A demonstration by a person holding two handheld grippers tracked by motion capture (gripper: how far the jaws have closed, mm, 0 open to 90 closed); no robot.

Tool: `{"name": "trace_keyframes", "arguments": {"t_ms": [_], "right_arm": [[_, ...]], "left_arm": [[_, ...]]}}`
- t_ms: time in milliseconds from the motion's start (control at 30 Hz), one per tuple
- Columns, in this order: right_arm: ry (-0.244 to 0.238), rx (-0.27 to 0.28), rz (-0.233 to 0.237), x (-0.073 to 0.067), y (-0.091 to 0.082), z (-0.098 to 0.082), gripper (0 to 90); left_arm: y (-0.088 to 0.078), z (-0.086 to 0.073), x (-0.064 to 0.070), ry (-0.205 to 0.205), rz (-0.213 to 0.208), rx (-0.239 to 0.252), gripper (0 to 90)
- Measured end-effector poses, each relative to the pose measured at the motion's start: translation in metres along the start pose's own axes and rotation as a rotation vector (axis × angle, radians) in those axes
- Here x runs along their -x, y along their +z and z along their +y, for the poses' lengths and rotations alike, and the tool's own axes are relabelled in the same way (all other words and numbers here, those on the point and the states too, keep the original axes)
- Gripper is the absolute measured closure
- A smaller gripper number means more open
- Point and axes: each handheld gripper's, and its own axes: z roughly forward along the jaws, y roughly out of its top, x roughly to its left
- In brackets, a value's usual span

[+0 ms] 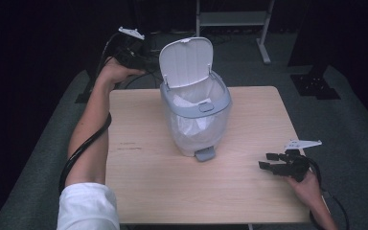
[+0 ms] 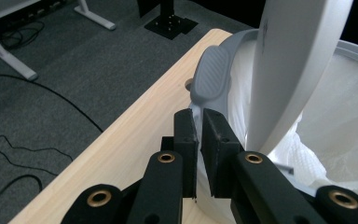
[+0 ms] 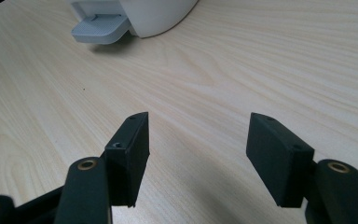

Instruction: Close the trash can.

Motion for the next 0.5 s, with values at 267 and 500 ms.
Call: {"name": "trace_keyframes", "arguments": {"t_ms": [267, 500], "right_arm": [[-0.012, 0.002, -0.003, -0.001, -0.001, 0.0, 38.3], [-0.007, 0.004, -0.001, 0.0, -0.003, -0.002, 38.3]], "left_arm": [[0.006, 0.015, 0.009, 0.034, -0.041, 0.025, 83.9], [0.007, 0.022, 0.019, 0.067, -0.064, 0.013, 83.9]]}}
